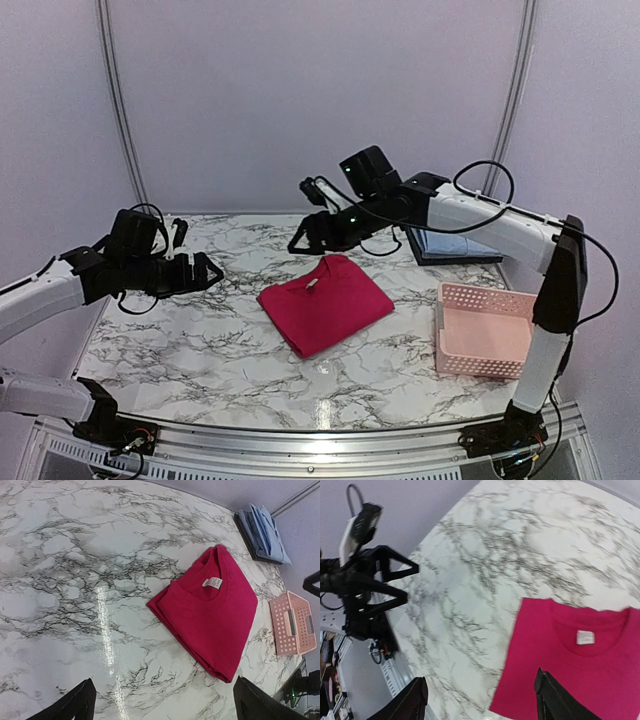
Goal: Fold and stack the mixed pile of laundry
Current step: Turn over the square-folded T-shirt at the center of the board, then adjust the square-folded T-shirt at the center of the board.
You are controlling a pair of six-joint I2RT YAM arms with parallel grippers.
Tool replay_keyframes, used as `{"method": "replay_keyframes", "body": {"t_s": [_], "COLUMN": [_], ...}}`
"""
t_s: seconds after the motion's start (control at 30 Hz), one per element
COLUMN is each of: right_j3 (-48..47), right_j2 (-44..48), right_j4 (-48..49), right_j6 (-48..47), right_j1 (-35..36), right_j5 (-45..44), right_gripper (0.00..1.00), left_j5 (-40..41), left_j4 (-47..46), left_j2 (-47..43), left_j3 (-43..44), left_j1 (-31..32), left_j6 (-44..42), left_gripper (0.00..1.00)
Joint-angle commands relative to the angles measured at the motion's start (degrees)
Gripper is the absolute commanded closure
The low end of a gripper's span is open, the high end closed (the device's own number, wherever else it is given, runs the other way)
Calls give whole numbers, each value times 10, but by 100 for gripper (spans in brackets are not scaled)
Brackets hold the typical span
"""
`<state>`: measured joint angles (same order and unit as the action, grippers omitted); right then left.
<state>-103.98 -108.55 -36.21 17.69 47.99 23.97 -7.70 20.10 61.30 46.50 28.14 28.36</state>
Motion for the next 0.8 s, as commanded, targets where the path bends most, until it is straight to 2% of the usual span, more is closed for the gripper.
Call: {"method": "replay_keyframes", "body": {"t_s": [0.0,0.1,0.27,0.47,0.6,0.67,0.77], "right_j3": [121,150,160,174,177,180,198], "right_j2": [4,-20,-89,-115,-82,-42,6], "right_j4": [28,26,15,25,42,38,35], "right_j6": [-12,-37,-67,-36,-4,-8,-26], "right_j1": [-68,-83,-78,4,51,36,-24], "right_j5": [-25,-35,-12,61,133,128,115], "right_gripper": [32,33,38,38,36,35,36], "left_j5": [-74,-87,-117,-98,-100,-99,-94], "left_j4": [-79,-92,-125,-136,-134,-133,-129], "left_j2": [61,113,192,226,231,229,228], "left_j3": [3,23,53,64,60,59,55], "left_j1": [11,32,48,23,6,4,4], "left_j6": [-1,-11,7,27,25,17,11], "left_gripper": [1,2,9,10,11,13,18]}}
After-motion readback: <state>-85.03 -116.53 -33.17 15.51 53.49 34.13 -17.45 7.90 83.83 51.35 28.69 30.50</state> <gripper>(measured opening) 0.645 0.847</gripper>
